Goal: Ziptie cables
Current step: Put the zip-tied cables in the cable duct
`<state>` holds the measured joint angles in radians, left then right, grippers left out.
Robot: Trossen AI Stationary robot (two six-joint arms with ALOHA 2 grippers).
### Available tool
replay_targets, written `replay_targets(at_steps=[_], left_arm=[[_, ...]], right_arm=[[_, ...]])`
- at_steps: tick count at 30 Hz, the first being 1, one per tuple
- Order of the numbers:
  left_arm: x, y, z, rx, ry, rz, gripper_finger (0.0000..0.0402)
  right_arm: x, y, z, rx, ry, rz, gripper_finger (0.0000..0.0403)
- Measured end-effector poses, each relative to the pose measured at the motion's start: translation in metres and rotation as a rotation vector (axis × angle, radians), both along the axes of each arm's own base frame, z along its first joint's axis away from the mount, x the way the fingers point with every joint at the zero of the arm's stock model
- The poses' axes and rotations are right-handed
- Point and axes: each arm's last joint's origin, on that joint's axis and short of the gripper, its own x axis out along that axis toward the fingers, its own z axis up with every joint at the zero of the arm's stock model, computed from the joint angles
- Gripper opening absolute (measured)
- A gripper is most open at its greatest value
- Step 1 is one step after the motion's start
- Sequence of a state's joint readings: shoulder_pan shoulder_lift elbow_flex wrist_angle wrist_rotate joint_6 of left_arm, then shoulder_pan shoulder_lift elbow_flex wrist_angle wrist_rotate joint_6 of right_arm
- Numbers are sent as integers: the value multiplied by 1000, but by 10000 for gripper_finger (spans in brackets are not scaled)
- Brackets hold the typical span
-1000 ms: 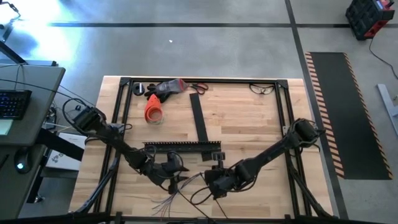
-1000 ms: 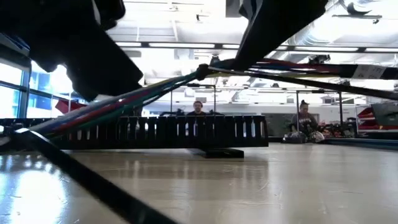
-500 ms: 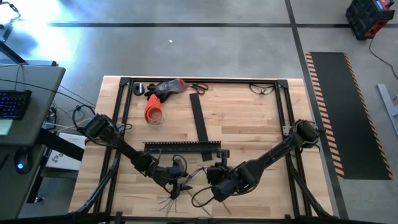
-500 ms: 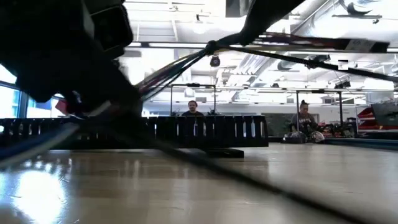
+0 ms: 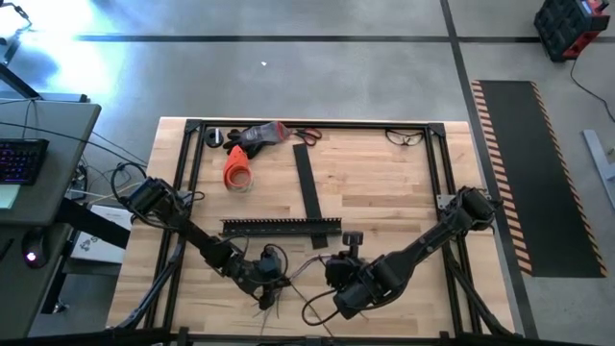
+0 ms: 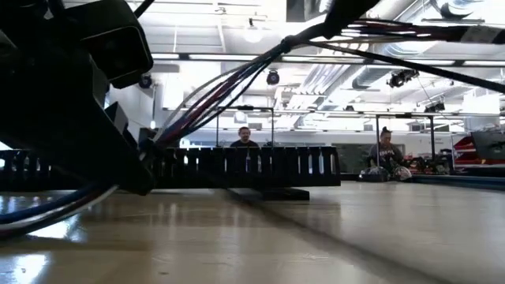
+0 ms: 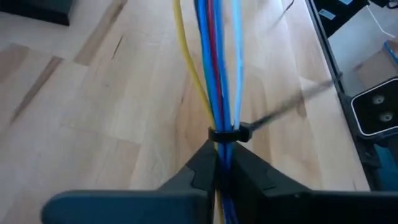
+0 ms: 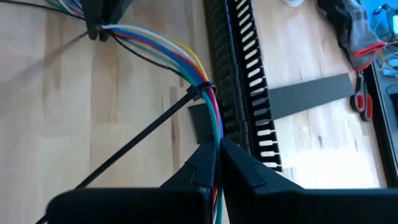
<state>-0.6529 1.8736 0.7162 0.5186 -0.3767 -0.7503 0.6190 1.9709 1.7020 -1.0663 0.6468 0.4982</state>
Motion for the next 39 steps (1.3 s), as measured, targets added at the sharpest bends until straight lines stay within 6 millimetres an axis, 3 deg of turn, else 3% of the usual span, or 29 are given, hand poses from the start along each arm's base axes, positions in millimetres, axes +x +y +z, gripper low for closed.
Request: replay_targets(at_steps=[6,11,18,22,25,30,39], left_arm=[[-6,4,11,35,35,20,4],[-26,20,51,145,110,88,2],[-66,62,120,293,331,135,1],[-86,85,142,352,523,142,0],[-96,97,145,403,655,128,0],[-97,106,131,503,769,71,0],[-89,106,102,595,775,-74,0]], right_arm=[[-4,0,0,-15,29,6,0],[-3,-13,3,-77,50,-19,0],[33,-57,4,-56,59,1,0],[53,-78,7,-9,1,25,0],[69,-87,6,74,-64,60,0],[85,-101,-9,96,-64,101,0],[80,-108,-17,102,27,66,0]])
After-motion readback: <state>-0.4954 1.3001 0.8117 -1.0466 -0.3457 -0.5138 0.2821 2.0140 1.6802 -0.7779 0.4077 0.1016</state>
